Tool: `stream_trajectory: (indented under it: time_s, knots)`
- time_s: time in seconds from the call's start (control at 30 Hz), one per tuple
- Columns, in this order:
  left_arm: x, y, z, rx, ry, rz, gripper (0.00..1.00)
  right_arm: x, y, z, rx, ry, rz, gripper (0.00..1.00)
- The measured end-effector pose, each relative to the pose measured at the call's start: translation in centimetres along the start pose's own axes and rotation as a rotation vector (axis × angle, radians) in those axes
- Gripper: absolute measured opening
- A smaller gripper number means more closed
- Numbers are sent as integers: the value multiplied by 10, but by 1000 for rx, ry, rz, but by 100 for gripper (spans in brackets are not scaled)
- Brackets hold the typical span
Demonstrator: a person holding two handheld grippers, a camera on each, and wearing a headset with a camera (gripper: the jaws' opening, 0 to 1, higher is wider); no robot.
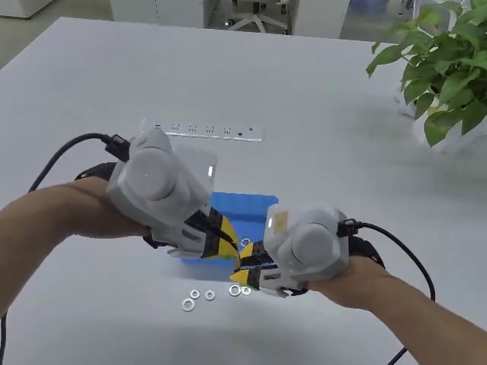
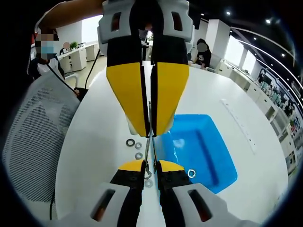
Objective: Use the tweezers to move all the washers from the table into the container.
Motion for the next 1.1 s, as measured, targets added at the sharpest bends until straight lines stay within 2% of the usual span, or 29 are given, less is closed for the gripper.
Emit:
stream_trajectory:
  time_s: [0.57, 0.93, 1.1]
  knots:
    - [15, -1, 15, 38, 11, -27, 6, 12, 7, 16, -29, 0, 25, 12]
    - [20, -3, 20, 50, 17, -39, 6, 17, 10, 21, -40, 5, 31, 13]
    - [21, -2, 19, 52, 5, -50, 6, 18, 10, 23, -42, 5, 36, 13]
Point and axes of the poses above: the centre of the closed fingertips' face, and the gripper's own axes: z roughly forward along the fingers, y roughly to its left, x roughly out of its underside, the point moved 8 cm from there along -z, roughly backward along the fingers, and after that the axes turned 5 degrees about -z, right-handed, at the moved point
